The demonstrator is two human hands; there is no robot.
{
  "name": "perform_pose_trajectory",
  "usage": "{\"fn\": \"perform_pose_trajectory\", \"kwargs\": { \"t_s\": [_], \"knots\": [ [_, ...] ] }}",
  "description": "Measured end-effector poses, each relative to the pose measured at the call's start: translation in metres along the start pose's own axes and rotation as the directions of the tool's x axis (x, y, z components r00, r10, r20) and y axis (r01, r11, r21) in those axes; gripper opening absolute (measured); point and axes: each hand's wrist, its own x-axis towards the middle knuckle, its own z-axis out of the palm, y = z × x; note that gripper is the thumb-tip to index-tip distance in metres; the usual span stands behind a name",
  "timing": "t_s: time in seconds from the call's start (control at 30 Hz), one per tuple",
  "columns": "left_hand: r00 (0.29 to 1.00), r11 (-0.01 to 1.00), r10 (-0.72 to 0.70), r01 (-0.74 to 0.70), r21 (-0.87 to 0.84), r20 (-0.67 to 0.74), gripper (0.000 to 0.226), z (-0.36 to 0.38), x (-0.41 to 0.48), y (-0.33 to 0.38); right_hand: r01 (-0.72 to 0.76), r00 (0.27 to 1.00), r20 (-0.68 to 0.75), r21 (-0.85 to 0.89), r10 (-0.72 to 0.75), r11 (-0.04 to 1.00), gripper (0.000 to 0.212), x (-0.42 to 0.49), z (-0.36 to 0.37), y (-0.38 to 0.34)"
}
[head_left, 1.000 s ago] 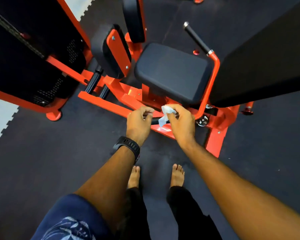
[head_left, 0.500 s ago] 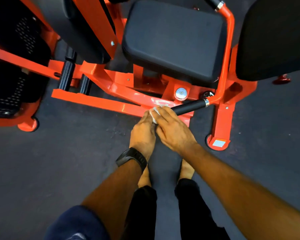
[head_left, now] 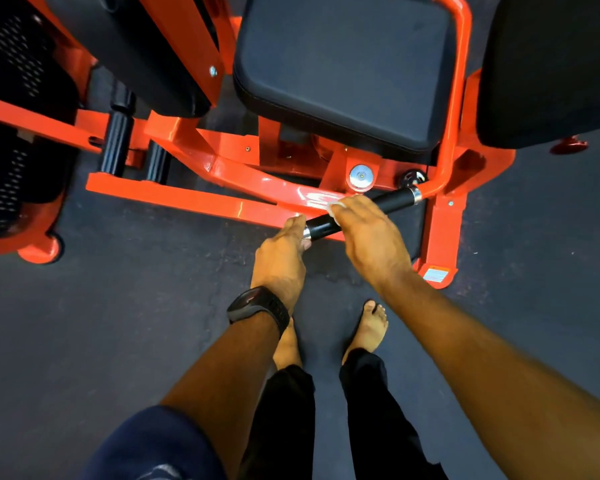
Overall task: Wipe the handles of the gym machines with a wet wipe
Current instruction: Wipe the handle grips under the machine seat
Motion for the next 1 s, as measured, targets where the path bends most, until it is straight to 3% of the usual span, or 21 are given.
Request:
{"fn": "perform_pose_trajectory", "kwargs": {
  "t_s": [0.13,0.2,0.3,0.43,0.5,0.57,0.63,0.7,0.77,0.8,0.83,0.87,0.9,1.0],
  "knots": [
    [1.0,1.0,-0.019,0.02,0.018,-0.009,0.057,0.0,0.0,0.002,0.146,0.977,0.166,-0.054,-0.135,0.988,0.053,-0.003,-0.001,-0.025],
    [0.999,0.998,-0.04,0.04,0.042,0.011,0.054,-0.002,0.001,0.003,0.005,0.978,0.206,-0.1,0.016,0.995,0.046,0.012,-0.014,0.001],
    [1.0,0.998,-0.007,0.006,0.069,0.018,0.052,-0.003,0.0,0.002,-0.252,0.955,0.101,-0.214,0.278,0.944,0.035,0.023,-0.022,0.021],
    [1.0,0.996,-0.008,0.007,0.087,0.007,0.054,-0.002,0.001,0.003,0.012,0.977,0.211,-0.114,0.013,0.993,0.046,0.008,-0.007,-0.018],
    [1.0,0.994,-0.006,0.003,0.113,0.026,0.052,-0.004,0.002,0.004,-0.101,0.99,0.093,-0.039,0.104,0.994,0.047,0.004,-0.002,-0.007],
    [0.999,0.991,-0.001,-0.005,0.131,0.046,0.05,-0.006,0.003,0.005,-0.337,0.917,-0.173,0.144,0.359,0.93,0.039,-0.005,0.007,0.001],
    [0.998,0.99,-0.004,-0.004,0.138,0.059,0.049,-0.008,0.003,0.006,-0.446,0.772,-0.282,0.399,0.57,0.801,0.031,-0.017,0.018,-0.023],
    [0.998,0.991,-0.006,-0.003,0.136,0.065,0.049,-0.008,0.003,0.005,-0.473,0.539,-0.244,0.704,0.806,0.53,0.024,-0.016,0.035,-0.064],
    [0.997,0.991,-0.001,-0.009,0.131,0.076,0.049,-0.01,0.004,0.003,-0.381,0.265,-0.085,0.906,0.961,0.185,0.018,-0.003,0.047,-0.089],
    [0.996,0.989,0.002,-0.015,0.144,0.086,0.05,-0.011,0.006,0.001,-0.278,0.159,0.024,0.96,0.987,0.021,0.017,0.004,0.05,-0.092],
    [0.995,0.987,0.006,-0.022,0.161,0.097,0.05,-0.012,0.008,0.0,-0.164,0.101,0.159,0.976,0.982,-0.141,0.016,0.009,0.054,-0.091],
    [0.995,0.984,0.013,-0.031,0.173,0.103,0.05,-0.013,0.008,-0.001,-0.072,0.094,0.267,0.963,0.959,-0.261,0.016,0.012,0.058,-0.091],
    [0.994,0.985,0.019,-0.037,0.169,0.107,0.049,-0.013,0.008,-0.002,-0.045,0.108,0.319,0.948,0.942,-0.316,0.018,0.011,0.06,-0.093],
    [0.995,0.995,0.025,-0.035,0.099,0.098,0.052,-0.01,0.004,-0.005,-0.141,0.17,0.35,0.934,0.921,-0.329,0.011,0.005,0.055,-0.103]
  ]
}}
